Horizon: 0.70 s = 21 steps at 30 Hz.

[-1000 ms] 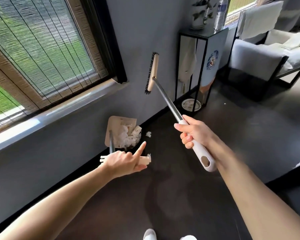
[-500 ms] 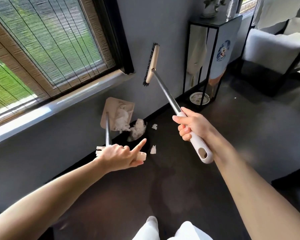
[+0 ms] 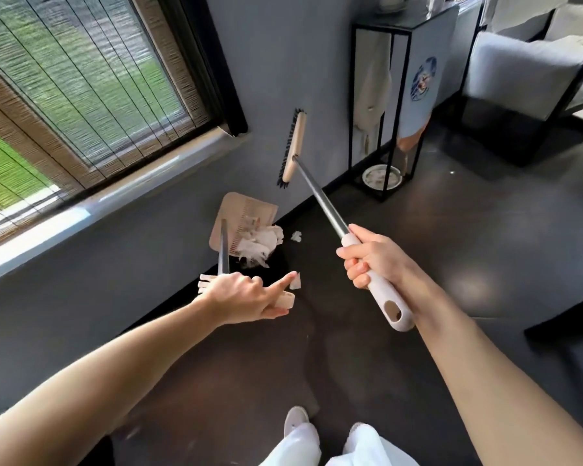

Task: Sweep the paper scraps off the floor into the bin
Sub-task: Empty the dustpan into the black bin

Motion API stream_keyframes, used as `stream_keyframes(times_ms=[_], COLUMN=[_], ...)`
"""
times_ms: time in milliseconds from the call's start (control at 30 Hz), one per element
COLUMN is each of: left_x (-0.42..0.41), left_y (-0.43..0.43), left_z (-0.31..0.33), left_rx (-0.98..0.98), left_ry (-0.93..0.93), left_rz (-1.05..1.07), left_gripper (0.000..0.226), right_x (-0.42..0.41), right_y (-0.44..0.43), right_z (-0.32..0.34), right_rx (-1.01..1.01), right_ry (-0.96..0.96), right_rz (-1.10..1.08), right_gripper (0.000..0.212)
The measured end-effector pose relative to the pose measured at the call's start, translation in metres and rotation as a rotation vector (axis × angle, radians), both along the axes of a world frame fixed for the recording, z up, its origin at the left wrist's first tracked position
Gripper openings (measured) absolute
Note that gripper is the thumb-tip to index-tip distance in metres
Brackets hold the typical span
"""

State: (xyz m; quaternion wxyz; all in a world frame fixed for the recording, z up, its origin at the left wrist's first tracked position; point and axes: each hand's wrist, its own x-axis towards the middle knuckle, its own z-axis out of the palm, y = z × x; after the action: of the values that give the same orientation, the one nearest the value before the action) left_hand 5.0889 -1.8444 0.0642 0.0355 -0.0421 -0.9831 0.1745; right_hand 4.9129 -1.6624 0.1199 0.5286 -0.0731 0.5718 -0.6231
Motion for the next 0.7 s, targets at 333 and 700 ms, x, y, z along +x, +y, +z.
stream_keyframes(times_ms=[333,700], left_x=[0.016,-0.008], left_y=[-0.002,0.012], left_z=[-0.009,-0.009], left_rx=[-0.017,0.001], left_ry=[-0.193,-0.317], left_rz=[0.084,0.142], left_gripper=[0.067,0.074], right_x=[-0.008,-0.01], right_y=[0.007,0.004], right_z=[-0.002,-0.014], right_rx=[0.015,0.063], right_ry=[0.048,0.039], right_rz=[0.013,0.034], right_gripper=[0.072,0.074])
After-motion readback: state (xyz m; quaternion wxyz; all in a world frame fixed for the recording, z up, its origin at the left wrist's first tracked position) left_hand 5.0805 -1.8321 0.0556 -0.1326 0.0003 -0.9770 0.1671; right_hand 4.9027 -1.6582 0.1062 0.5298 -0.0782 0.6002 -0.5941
